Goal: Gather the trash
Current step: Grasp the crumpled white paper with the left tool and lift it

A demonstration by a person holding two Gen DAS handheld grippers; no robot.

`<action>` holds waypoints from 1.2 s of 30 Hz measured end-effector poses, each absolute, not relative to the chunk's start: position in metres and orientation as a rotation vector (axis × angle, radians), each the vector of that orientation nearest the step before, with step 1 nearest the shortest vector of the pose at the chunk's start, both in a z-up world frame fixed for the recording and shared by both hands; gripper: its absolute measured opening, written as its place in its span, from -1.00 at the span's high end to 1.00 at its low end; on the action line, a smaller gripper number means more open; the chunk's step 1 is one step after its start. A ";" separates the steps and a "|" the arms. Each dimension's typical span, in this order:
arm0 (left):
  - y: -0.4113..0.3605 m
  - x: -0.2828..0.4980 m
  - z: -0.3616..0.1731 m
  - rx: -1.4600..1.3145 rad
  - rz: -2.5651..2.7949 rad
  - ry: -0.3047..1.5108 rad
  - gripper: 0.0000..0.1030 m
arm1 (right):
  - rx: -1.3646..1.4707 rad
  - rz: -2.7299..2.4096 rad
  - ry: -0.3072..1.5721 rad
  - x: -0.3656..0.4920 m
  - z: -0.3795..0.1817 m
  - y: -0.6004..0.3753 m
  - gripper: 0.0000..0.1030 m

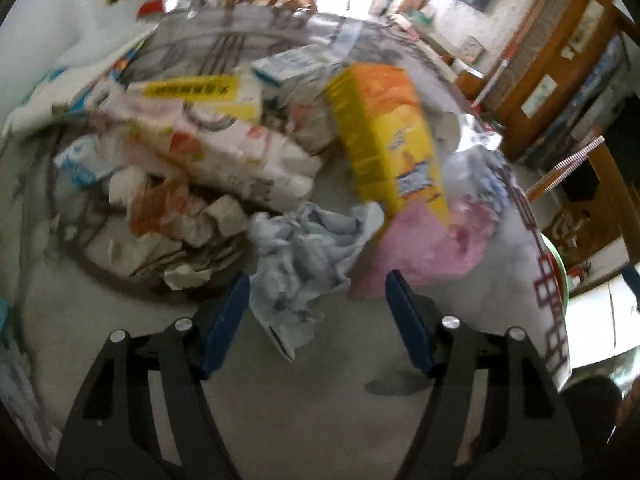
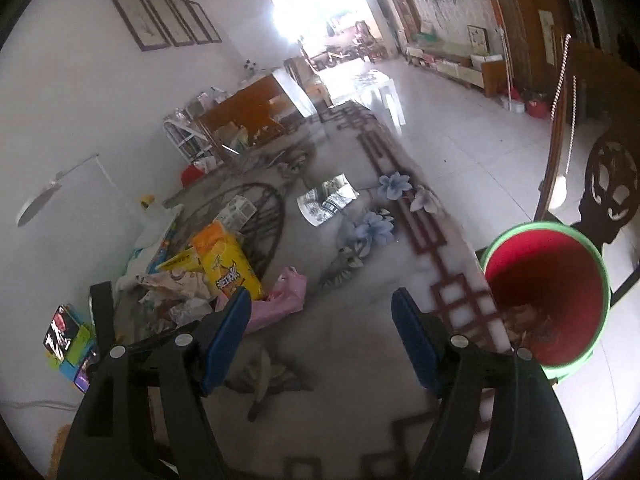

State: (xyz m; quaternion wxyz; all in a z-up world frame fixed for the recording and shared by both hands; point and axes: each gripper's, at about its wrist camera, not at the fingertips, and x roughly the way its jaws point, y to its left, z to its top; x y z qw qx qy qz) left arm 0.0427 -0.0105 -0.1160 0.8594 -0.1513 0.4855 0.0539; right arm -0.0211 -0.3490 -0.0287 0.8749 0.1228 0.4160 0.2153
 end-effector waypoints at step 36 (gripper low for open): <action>-0.001 -0.058 -0.110 -0.561 -0.030 0.952 0.18 | -0.117 0.864 1.086 -0.002 -0.056 -0.110 -0.37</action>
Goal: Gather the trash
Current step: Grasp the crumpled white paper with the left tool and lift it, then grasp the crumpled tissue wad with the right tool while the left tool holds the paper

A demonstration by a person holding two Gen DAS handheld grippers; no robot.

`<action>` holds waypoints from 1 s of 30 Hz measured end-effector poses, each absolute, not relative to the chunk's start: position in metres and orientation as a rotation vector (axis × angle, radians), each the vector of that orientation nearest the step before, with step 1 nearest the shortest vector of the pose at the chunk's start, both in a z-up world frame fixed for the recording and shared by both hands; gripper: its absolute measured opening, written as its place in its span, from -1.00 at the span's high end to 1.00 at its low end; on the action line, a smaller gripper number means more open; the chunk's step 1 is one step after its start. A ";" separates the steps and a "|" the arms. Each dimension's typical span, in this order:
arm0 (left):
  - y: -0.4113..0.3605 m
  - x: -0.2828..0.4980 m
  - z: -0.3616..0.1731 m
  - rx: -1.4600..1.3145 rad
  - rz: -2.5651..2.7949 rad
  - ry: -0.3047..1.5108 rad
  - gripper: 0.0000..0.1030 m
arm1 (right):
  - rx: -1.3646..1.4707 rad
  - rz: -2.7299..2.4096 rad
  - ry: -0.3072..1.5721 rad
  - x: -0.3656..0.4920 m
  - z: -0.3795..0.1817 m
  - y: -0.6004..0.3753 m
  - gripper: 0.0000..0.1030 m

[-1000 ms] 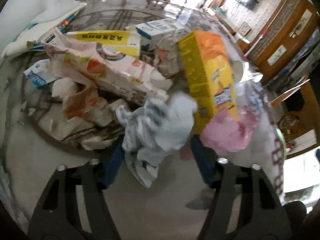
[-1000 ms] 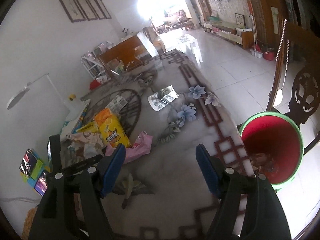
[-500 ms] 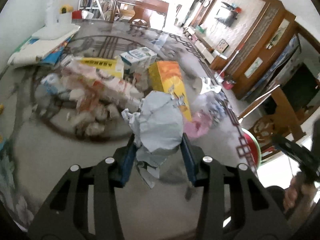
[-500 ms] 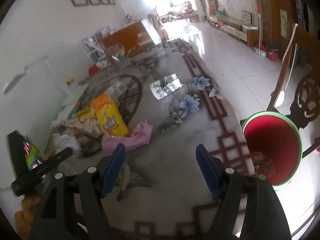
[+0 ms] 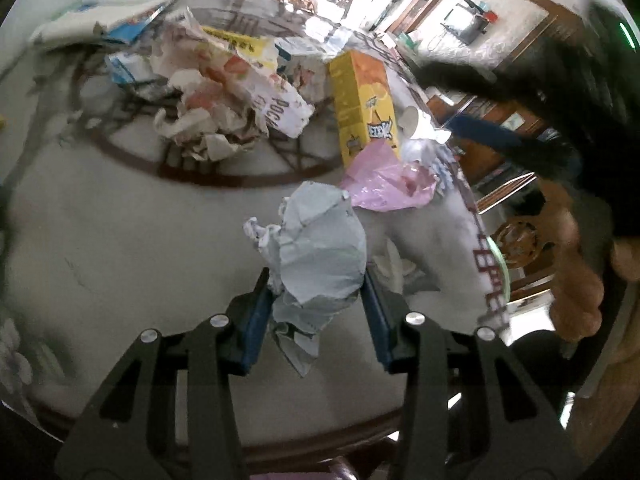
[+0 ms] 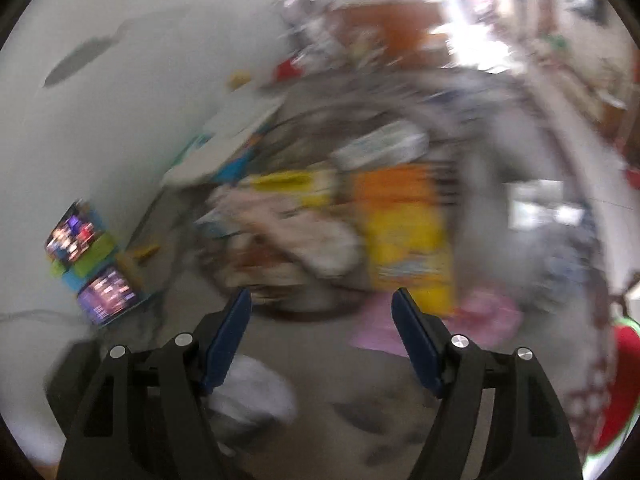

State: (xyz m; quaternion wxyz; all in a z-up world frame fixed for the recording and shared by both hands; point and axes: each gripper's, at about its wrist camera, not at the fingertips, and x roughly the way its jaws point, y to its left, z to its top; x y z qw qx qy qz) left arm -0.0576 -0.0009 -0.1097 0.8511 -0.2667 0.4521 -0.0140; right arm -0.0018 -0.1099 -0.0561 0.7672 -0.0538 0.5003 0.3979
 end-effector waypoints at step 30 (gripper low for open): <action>0.017 -0.062 -0.121 -0.651 -0.061 0.934 0.17 | -0.122 0.881 1.306 0.034 -0.104 -0.026 0.91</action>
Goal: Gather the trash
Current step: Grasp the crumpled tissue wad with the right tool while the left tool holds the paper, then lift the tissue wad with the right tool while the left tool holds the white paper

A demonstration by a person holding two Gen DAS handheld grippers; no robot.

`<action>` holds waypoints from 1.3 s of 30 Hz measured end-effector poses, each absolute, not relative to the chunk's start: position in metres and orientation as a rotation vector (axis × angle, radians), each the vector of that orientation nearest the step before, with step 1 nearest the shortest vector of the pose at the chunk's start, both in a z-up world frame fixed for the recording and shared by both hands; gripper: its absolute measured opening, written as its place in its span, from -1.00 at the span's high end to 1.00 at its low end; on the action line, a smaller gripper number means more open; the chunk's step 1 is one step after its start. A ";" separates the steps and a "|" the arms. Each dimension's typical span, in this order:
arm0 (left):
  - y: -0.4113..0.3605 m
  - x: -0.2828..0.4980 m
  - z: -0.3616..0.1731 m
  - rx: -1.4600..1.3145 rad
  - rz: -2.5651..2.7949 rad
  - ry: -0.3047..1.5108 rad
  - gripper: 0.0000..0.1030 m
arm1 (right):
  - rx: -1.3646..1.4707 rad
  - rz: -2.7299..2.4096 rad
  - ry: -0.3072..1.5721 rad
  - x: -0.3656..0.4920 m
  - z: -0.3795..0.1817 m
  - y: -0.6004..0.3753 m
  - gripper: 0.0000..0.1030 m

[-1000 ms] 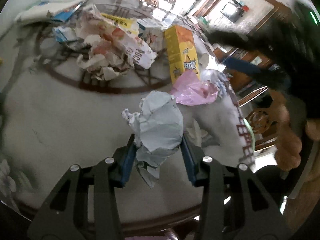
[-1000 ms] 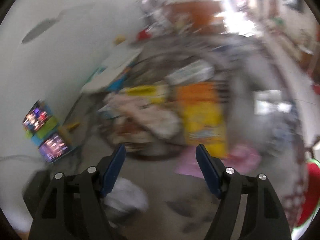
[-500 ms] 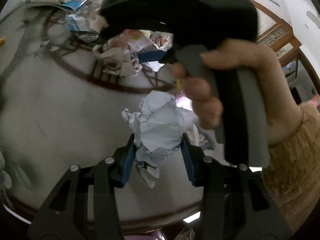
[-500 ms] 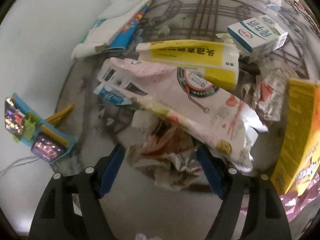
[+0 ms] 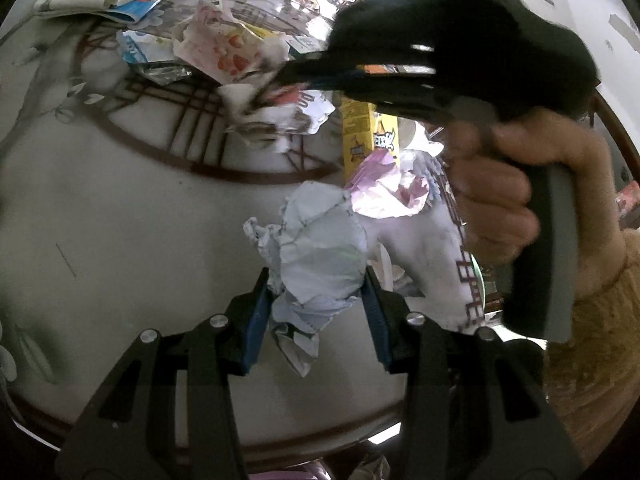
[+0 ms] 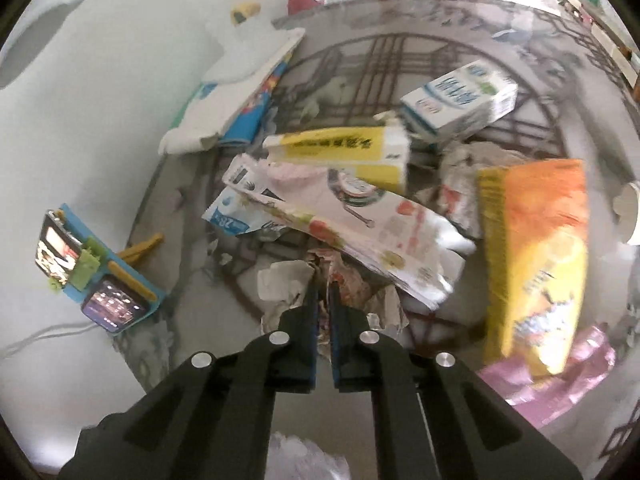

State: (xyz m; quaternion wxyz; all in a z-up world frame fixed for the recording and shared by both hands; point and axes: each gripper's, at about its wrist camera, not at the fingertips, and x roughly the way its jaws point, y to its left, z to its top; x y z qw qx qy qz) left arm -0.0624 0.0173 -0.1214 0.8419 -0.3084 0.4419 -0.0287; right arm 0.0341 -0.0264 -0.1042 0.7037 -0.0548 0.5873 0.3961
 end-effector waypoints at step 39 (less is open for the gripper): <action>0.010 -0.050 -0.126 -0.546 0.121 0.976 -0.44 | 0.004 0.670 1.224 -0.002 -0.112 -0.208 -0.25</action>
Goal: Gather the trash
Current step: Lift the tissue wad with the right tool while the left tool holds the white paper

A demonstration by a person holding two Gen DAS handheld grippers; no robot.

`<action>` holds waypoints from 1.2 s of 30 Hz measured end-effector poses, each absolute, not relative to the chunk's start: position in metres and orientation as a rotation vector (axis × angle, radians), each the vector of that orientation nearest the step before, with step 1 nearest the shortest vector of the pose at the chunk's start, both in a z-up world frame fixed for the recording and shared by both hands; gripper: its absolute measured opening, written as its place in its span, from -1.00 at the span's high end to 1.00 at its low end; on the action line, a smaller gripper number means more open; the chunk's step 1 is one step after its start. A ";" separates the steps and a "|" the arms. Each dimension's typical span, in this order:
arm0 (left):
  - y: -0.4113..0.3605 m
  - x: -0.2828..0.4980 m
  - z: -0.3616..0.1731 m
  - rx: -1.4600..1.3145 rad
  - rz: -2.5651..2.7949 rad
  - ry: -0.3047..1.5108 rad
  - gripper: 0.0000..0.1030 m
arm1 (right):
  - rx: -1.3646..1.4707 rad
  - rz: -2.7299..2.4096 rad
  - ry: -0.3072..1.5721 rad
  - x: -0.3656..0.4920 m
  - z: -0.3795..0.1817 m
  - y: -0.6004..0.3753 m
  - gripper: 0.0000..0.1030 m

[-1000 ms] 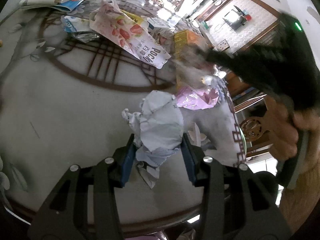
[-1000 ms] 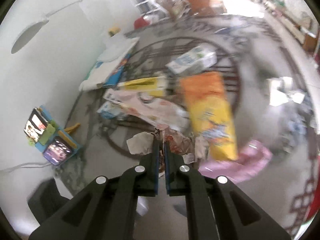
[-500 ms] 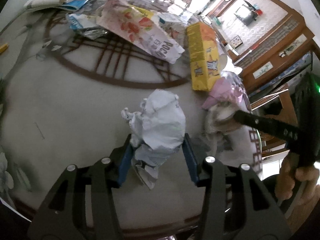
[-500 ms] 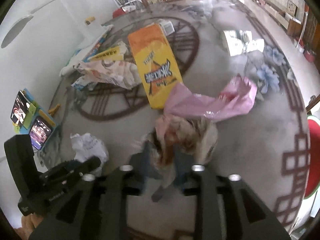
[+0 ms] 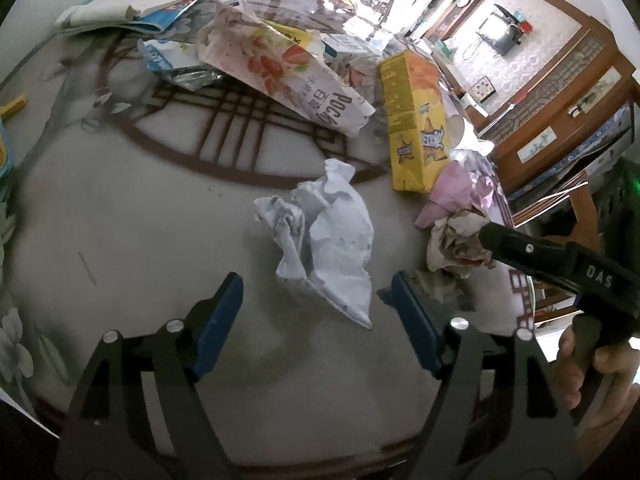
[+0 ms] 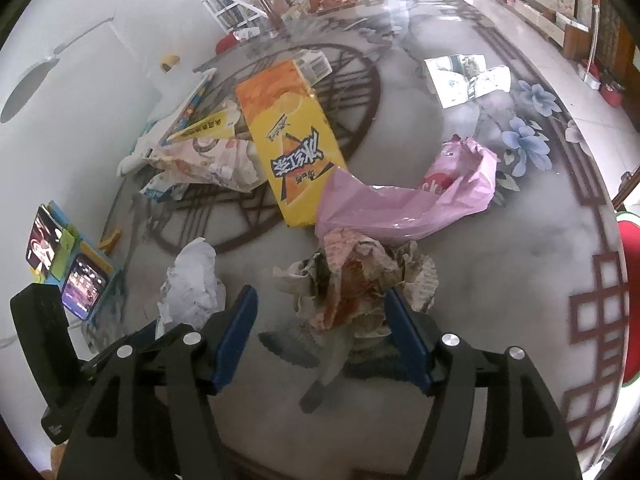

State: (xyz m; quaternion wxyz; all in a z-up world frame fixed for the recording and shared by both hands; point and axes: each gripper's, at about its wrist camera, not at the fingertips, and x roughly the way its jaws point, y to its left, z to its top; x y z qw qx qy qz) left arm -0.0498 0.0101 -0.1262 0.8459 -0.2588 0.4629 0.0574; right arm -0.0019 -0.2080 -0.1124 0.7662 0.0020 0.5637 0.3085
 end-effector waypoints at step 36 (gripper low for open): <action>0.000 -0.043 -0.121 -0.529 0.074 0.945 0.20 | -0.122 0.576 1.234 0.019 -0.135 -0.199 0.05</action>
